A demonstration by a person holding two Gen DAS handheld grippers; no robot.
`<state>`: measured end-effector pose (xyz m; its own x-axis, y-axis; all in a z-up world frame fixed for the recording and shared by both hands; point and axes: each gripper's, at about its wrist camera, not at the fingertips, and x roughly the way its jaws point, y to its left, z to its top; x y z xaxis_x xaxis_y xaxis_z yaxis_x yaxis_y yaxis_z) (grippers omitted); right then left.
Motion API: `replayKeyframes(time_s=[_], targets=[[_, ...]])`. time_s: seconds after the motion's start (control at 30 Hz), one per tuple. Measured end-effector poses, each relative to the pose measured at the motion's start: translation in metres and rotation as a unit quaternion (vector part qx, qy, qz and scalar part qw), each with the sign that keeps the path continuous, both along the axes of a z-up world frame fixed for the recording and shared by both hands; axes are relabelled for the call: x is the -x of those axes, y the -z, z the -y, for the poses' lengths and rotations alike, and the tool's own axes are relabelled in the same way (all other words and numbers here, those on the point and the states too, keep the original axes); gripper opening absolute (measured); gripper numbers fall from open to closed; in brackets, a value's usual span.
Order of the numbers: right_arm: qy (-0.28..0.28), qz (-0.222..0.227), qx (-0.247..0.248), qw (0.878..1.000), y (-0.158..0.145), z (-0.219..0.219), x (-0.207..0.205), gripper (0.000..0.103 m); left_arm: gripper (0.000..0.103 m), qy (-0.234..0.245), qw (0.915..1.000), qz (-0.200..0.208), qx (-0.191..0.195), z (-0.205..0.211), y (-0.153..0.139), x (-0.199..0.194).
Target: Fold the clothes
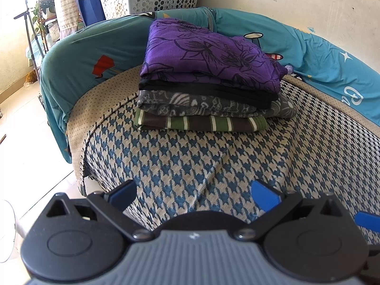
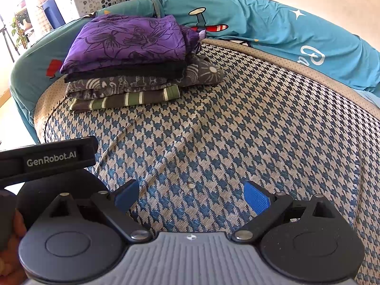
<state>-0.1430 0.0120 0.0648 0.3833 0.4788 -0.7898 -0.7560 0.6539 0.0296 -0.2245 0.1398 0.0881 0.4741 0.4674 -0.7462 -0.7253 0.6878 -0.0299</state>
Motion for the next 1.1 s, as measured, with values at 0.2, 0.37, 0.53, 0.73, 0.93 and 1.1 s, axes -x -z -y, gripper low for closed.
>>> replayKeyframes(time_s=[0.2,0.37,0.53,0.73,0.93,1.1], targets=[[0.000,-0.001,0.000,1.000,0.0002,0.0004,-0.0001,0.095,0.103,0.000,1.0000,0.001,0.000,-0.0003,0.0002,0.0005],[0.000,-0.001,0.000,1.000,0.0003,0.0005,0.0002,0.095,0.103,0.000,1.0000,0.001,0.001,-0.0006,-0.0001,0.0006],[0.001,-0.001,0.000,1.000,0.0001,0.0016,0.0001,0.095,0.103,0.001,1.0000,0.002,0.001,-0.0005,-0.0002,0.0008],[0.000,-0.001,-0.001,1.000,-0.0008,0.0020,0.0008,0.095,0.103,0.003,1.0000,0.002,0.001,-0.0005,-0.0003,-0.0002],[0.002,0.000,-0.003,1.000,-0.0026,0.0037,0.0007,0.095,0.103,0.003,1.0000,0.001,0.000,0.0002,-0.0007,-0.0008],[0.001,0.001,-0.004,1.000,-0.0041,0.0052,0.0011,0.095,0.103,0.005,1.0000,0.002,0.002,-0.0001,-0.0007,-0.0007]])
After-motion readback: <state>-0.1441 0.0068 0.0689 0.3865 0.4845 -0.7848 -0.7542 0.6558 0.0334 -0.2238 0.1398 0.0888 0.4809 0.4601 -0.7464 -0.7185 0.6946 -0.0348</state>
